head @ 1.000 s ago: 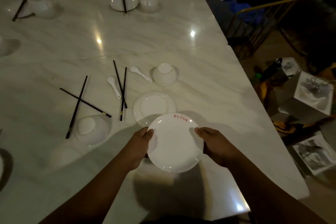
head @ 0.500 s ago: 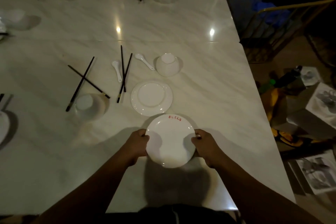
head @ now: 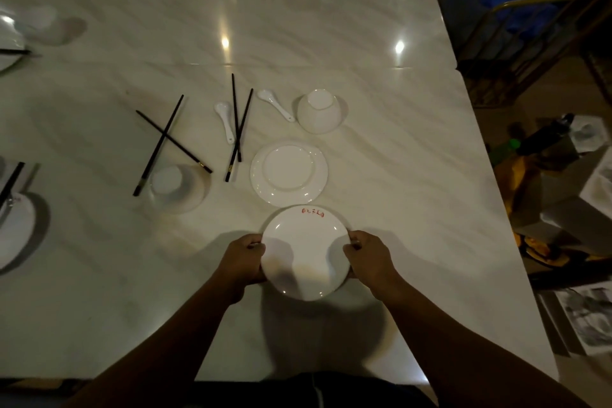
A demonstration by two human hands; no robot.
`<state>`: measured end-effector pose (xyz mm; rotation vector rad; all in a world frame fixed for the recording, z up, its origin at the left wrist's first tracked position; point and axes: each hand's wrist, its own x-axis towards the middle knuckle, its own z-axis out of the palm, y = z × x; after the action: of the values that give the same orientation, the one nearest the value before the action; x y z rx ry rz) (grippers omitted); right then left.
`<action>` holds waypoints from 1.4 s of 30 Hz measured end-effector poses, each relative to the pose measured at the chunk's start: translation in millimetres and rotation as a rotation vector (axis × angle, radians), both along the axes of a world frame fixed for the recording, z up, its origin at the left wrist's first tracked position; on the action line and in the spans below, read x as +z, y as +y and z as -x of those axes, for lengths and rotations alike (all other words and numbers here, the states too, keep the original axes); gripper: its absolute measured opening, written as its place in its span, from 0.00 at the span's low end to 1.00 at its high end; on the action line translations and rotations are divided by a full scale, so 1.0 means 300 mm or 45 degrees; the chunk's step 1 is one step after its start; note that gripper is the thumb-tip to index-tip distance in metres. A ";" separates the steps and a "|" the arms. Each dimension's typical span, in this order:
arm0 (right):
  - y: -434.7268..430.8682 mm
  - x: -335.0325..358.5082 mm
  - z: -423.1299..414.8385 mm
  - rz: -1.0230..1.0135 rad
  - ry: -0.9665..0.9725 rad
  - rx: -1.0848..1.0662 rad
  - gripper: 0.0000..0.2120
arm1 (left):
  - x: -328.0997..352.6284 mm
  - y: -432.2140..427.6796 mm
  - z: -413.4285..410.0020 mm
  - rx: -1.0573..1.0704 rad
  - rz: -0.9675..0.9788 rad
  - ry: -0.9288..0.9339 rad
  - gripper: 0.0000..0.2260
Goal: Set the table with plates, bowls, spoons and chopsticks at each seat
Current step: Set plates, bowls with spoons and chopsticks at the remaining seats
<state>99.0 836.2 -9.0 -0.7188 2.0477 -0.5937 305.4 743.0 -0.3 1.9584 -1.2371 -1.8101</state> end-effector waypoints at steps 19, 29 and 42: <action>-0.104 -0.025 -0.047 -0.030 0.165 0.026 0.09 | -0.022 -0.138 -0.075 -0.252 0.052 -0.007 0.07; -0.115 -0.039 -0.016 -0.035 0.180 0.055 0.10 | -0.036 -0.153 -0.052 -0.269 0.088 -0.029 0.07; -0.171 -0.018 0.021 -0.036 0.138 0.041 0.10 | -0.043 -0.189 -0.013 -0.175 0.078 -0.040 0.08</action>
<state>92.6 784.7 -14.4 -0.7802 2.1359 -0.5162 309.2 686.3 -13.2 1.9185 -1.4528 -1.7866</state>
